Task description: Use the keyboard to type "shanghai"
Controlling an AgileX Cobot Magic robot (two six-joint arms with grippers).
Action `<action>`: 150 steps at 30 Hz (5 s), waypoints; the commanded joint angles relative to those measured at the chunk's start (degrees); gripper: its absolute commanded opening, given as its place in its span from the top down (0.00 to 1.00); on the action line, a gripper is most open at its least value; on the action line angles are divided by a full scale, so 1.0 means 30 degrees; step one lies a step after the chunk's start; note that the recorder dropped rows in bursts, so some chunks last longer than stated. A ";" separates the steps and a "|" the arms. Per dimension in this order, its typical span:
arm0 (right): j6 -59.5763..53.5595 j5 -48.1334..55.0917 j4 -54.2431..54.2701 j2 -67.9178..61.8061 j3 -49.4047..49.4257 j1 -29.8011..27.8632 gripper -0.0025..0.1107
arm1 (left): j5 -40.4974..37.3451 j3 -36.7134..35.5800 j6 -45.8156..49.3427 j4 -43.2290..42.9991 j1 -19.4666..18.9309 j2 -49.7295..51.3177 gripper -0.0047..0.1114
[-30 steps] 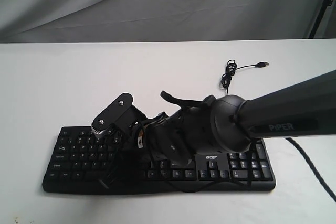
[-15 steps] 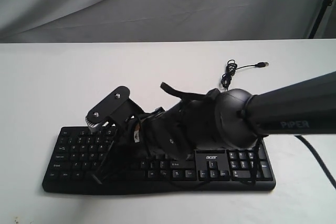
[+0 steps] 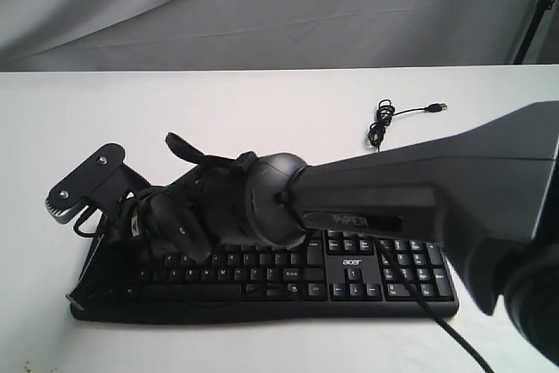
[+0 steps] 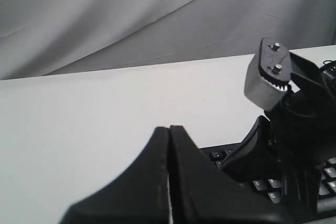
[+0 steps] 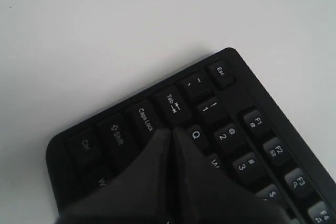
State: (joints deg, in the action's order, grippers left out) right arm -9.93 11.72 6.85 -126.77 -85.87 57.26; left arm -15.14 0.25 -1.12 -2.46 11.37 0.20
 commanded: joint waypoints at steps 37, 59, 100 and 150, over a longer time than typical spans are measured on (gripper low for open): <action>-0.0309 -0.0214 -0.0134 -0.1196 -0.0307 -0.0028 0.98 | 0.0090 -0.0082 -0.0053 -0.0014 0.0077 -0.0066 0.96; 0.0520 -0.1835 -0.0391 0.6046 0.6715 -0.1806 0.98 | 0.0090 -0.0082 -0.0053 -0.0014 0.0077 -0.0066 0.96; 0.0025 -0.4174 -0.0072 0.5652 0.9057 -0.3328 0.98 | 0.0090 -0.0082 -0.0053 -0.0014 0.0077 -0.0066 0.96; 0.0807 -0.2103 -0.0658 4.2091 2.5937 -1.3558 0.98 | 0.0090 -0.0082 -0.0053 -0.0014 0.0077 -0.0066 0.96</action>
State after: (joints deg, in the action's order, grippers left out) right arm -7.34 4.90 6.87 -1.77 -9.21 17.02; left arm -15.14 0.25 -1.12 -2.46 11.37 0.20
